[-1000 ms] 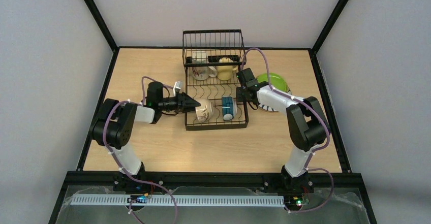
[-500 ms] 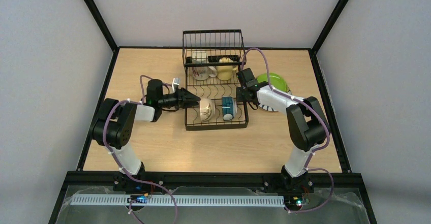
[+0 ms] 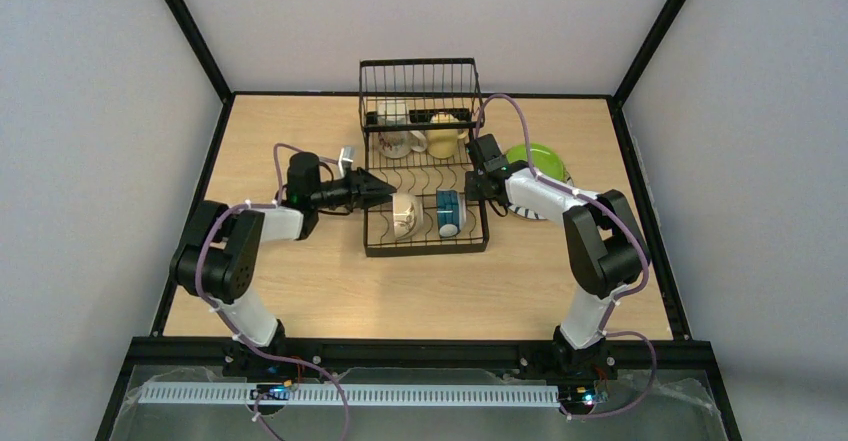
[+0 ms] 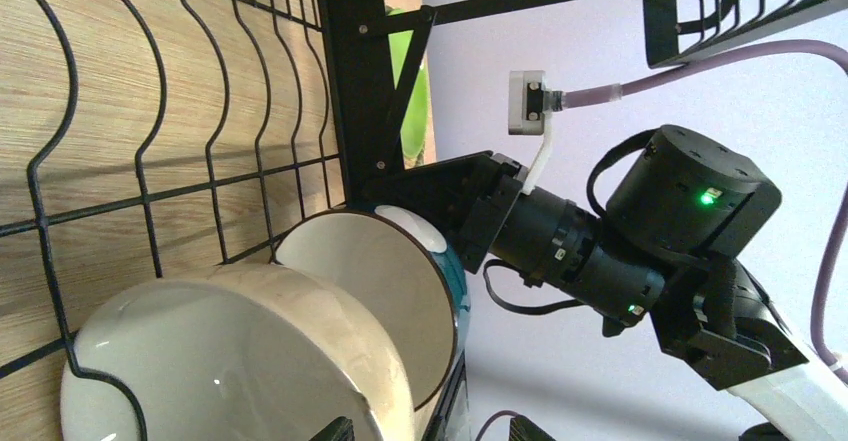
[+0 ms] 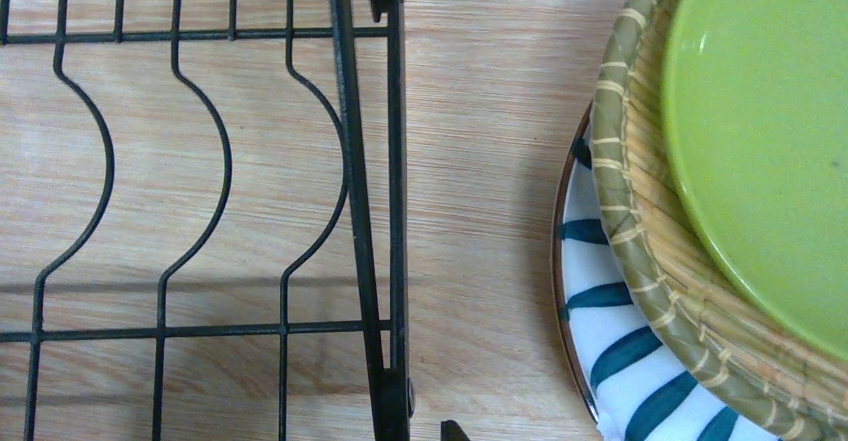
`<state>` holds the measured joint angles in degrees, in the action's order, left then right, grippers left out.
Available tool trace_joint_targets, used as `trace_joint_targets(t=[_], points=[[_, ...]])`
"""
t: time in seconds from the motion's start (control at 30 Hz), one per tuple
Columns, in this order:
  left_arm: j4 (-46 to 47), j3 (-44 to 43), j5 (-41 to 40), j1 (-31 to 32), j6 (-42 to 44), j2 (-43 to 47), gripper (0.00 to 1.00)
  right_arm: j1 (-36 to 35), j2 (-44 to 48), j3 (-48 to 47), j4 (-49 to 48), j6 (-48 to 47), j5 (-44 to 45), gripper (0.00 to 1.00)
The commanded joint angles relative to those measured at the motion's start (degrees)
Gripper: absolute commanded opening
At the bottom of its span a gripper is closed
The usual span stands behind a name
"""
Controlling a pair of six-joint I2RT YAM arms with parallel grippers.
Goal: Load the mixed dishes into the dish rack
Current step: Insert the bowl into the dish rack, then grab the plate at the center of the board.
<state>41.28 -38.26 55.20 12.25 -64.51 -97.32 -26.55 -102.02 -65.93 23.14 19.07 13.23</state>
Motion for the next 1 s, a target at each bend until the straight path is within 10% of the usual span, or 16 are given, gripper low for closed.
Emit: trace_joint_targets(t=[0.0, 0.37, 0.97], points=[[-2.91, -0.03, -0.69, 0.14, 2.16, 3.04, 0.87, 2.11, 0.61, 0.56, -1.00, -0.18, 4.79, 0.24], [-10.44, 1.87, -1.66, 0.15, 6.89, 8.12, 0.87, 2.08, 3.87, 0.41, 0.24, 0.08, 5.00, 0.65], [-23.63, 4.19, -4.83, -1.02, 12.63, 18.88, 0.87, 2.03, 14.99, 2.90, 3.66, 1.80, 4.50, 0.75]])
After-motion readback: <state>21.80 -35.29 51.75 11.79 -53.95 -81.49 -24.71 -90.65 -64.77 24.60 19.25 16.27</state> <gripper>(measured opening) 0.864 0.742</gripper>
